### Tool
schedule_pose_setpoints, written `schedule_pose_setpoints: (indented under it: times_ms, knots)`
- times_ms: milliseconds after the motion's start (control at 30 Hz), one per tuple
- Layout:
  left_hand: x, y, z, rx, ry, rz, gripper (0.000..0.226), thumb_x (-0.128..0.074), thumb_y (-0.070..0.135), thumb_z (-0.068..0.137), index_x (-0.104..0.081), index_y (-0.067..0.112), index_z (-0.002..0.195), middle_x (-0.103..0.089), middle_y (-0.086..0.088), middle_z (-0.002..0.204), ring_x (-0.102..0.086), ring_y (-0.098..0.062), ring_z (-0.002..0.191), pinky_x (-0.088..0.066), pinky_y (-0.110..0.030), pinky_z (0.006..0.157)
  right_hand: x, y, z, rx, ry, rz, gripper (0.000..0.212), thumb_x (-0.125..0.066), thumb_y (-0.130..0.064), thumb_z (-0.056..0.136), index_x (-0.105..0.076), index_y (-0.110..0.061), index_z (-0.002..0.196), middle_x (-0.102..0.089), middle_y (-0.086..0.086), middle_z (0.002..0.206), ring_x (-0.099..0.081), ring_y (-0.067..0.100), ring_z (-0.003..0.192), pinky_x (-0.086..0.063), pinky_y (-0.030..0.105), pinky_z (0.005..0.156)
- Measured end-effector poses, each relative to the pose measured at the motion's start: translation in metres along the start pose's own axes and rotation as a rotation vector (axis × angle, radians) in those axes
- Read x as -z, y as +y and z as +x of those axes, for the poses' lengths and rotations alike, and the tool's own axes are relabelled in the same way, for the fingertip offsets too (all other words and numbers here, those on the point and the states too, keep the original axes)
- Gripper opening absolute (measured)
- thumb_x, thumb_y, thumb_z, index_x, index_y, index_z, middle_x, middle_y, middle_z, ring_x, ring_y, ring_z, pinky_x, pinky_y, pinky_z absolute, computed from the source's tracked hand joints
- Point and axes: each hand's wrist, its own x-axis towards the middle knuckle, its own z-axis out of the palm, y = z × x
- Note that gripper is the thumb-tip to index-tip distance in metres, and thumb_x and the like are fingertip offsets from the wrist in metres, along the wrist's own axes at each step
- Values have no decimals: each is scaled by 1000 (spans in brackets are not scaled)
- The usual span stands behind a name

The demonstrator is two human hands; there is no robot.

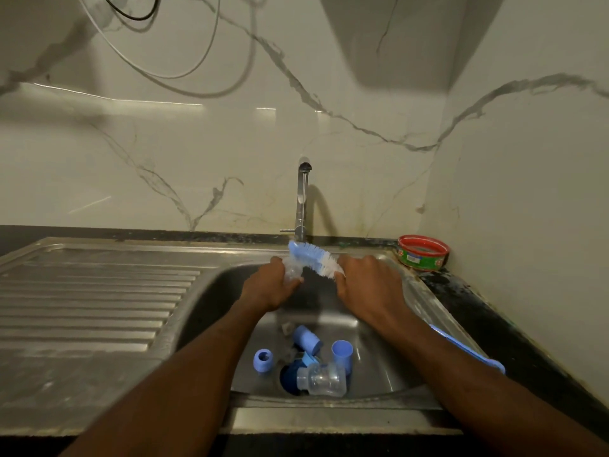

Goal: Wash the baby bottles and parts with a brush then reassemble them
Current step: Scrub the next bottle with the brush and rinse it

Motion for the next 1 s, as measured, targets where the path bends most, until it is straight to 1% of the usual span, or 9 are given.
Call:
schedule_pose_setpoints:
  times_ms: [100,233,300,400,500,633,800,900,1000]
  knots:
    - [4,0,-2,3,10,-37,54,-63,53,94,-50,15,131,-64,-6,121,-62,-18,105,-51,-36,92,3,1,0,-2,15,7,24,-53,-37,97,-62,-27,116,-69,3,100,-68,27,88,-39,32,63]
    - [7,22,-10,-242,-118,-62,48,-67,39,95,-52,16,135,-64,-3,127,-59,-11,109,-43,-25,93,0,-13,11,24,-26,6,28,-56,-35,96,-57,-26,123,-68,5,105,-68,27,89,-41,33,66]
    - [4,26,-11,-285,-107,-58,47,-64,46,95,-54,20,132,-64,-1,126,-60,-12,110,-46,-27,94,-1,-15,15,0,-16,6,27,-57,-34,95,-57,-26,121,-69,4,105,-68,26,90,-41,34,67]
    - [5,20,-6,-160,-7,-99,50,-59,54,95,-55,19,130,-62,-1,123,-61,-17,108,-52,-40,96,1,-5,15,-39,9,25,24,-55,-32,95,-61,-27,117,-70,4,101,-68,27,88,-40,33,65]
    - [4,7,-5,-52,-47,-57,52,-61,54,95,-53,17,130,-61,-1,124,-60,-17,108,-50,-36,95,3,2,6,1,-49,30,26,-55,-35,94,-64,-28,117,-69,3,101,-68,26,88,-45,34,67]
    - [2,5,-5,-74,-47,-82,53,-66,49,94,-51,16,132,-63,-3,126,-60,-17,111,-49,-33,96,6,3,4,8,-29,13,26,-56,-38,94,-64,-29,118,-69,2,101,-66,24,86,-41,32,64]
    - [4,21,-14,-307,-72,-40,49,-70,44,92,-51,24,132,-61,4,126,-59,-12,112,-46,-28,94,2,-12,16,-44,-61,43,26,-56,-35,98,-61,-25,121,-69,3,108,-67,22,91,-46,32,69]
    - [6,15,-8,-222,36,-77,49,-71,43,90,-53,22,130,-59,4,123,-58,-12,110,-50,-34,95,3,-7,19,-84,-52,90,26,-57,-35,96,-64,-26,119,-70,2,106,-67,22,91,-55,37,78]
    - [4,4,-6,-116,8,-16,53,-68,52,88,-52,23,130,-59,3,122,-60,-16,111,-52,-37,96,3,-3,9,-44,-125,113,24,-57,-38,96,-67,-27,114,-70,1,102,-66,20,86,-56,37,79]
